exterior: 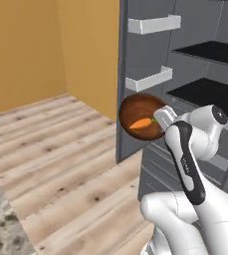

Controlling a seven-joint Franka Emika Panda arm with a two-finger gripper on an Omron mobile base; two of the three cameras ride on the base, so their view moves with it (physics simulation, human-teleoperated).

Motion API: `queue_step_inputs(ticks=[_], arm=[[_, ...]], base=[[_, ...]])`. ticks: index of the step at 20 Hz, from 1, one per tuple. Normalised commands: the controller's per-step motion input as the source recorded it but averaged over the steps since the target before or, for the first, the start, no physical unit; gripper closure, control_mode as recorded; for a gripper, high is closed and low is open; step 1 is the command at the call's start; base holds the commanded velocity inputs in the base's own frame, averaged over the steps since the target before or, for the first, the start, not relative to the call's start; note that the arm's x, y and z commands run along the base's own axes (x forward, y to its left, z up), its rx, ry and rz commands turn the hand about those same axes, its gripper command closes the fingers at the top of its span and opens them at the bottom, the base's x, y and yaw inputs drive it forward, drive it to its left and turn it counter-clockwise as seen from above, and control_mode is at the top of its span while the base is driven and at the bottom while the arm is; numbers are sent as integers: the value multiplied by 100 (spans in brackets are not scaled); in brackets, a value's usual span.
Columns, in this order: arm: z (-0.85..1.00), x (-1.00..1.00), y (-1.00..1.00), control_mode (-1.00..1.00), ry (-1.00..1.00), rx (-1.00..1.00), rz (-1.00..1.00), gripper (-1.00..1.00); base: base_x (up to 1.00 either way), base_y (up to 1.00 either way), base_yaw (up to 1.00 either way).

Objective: Move the mug from next to the sink to the open cabinet. Then, move the bowl with the carrot to the fridge to clear the area for faucet cleaning.

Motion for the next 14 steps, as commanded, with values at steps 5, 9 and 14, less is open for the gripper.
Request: queue_step_inputs(ticks=[5,9,14], arm=[[0,0,0,100,0,0,0,100],[0,0,0,100,0,0,0,100],[0,0,0,100,0,0,0,100]], base=[[40,74,0],[-50,-21,-55],[42,24,-84]])
